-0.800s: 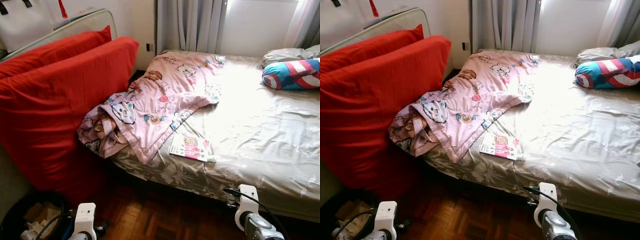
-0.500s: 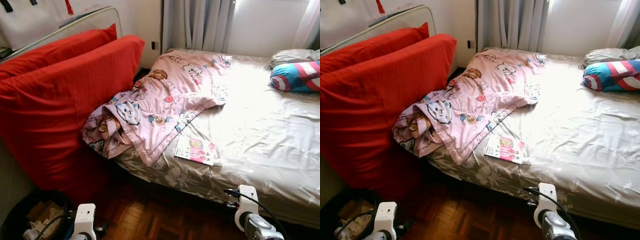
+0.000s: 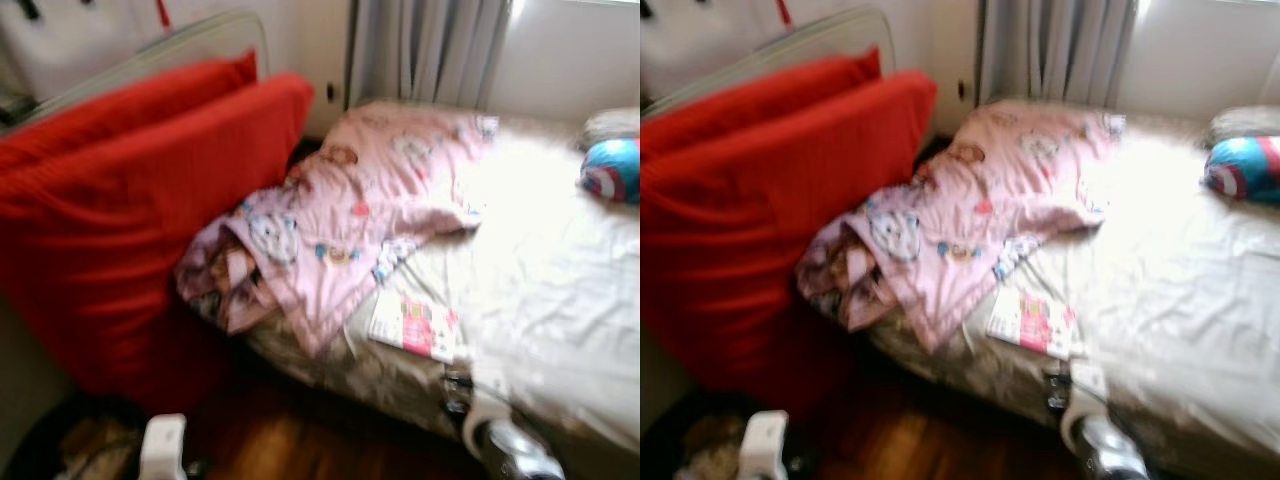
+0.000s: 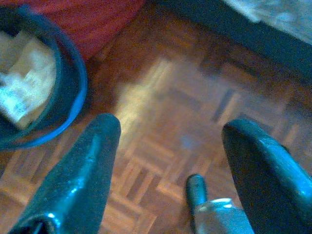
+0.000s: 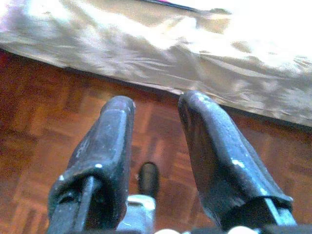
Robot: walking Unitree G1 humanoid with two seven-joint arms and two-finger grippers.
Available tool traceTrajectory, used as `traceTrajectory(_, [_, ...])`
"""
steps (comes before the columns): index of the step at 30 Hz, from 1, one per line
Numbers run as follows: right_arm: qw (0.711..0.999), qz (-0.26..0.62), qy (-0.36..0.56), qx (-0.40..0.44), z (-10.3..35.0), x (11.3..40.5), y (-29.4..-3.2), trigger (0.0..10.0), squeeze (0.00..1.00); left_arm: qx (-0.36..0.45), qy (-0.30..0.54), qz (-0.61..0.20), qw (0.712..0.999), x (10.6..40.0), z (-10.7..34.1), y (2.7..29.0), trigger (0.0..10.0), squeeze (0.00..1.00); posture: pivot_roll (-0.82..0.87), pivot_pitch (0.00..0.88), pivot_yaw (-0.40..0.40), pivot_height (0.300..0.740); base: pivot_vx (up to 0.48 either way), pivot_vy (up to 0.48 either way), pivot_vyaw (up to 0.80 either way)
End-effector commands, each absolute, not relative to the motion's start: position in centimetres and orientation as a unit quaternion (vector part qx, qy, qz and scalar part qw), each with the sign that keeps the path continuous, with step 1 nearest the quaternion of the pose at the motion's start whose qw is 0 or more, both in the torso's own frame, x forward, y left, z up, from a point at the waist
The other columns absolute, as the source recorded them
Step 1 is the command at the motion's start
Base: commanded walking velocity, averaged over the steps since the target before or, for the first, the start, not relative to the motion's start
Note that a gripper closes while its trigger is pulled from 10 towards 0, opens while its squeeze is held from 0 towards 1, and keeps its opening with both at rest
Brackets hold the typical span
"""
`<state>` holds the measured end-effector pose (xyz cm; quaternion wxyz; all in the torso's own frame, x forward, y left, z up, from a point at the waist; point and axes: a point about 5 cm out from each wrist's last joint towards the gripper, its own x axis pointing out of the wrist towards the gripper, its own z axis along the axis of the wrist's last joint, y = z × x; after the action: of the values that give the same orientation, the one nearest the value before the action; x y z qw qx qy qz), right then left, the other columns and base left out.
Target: Clean up the room
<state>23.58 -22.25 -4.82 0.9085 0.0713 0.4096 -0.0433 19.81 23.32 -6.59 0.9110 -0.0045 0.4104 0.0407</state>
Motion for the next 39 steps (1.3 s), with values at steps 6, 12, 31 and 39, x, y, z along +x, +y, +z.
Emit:
traceTrajectory(6, [0.910,-0.050,0.405,0.080,-4.61,24.00,-22.01,10.0,0.00,-0.005,0.406,0.046,0.913,20.05,-6.33,23.80,10.0,0.00,-0.10,0.000,0.019,0.740,0.326,0.000,0.00])
traceTrajectory(12, [0.908,-0.058,0.407,0.080,-4.63,23.99,-22.07,10.0,0.00,-0.005,0.405,0.046,0.913,20.12,-6.29,23.83,10.0,0.00,-0.10,0.000,0.019,0.740,0.323,0.000,-0.37])
traceTrajectory(31, [0.917,-0.058,0.384,0.089,-4.35,24.33,-21.97,10.0,0.00,-0.035,0.387,0.070,0.919,20.21,-6.15,23.92,10.0,0.00,-0.10,0.000,0.023,0.740,0.151,0.000,-0.15])
traceTrajectory(39, [0.930,-0.070,0.346,0.104,-4.00,24.65,-21.89,10.0,0.00,-0.060,0.348,0.085,0.932,20.46,-5.72,24.12,10.0,0.00,-0.10,0.000,0.036,0.740,0.000,0.000,0.00])
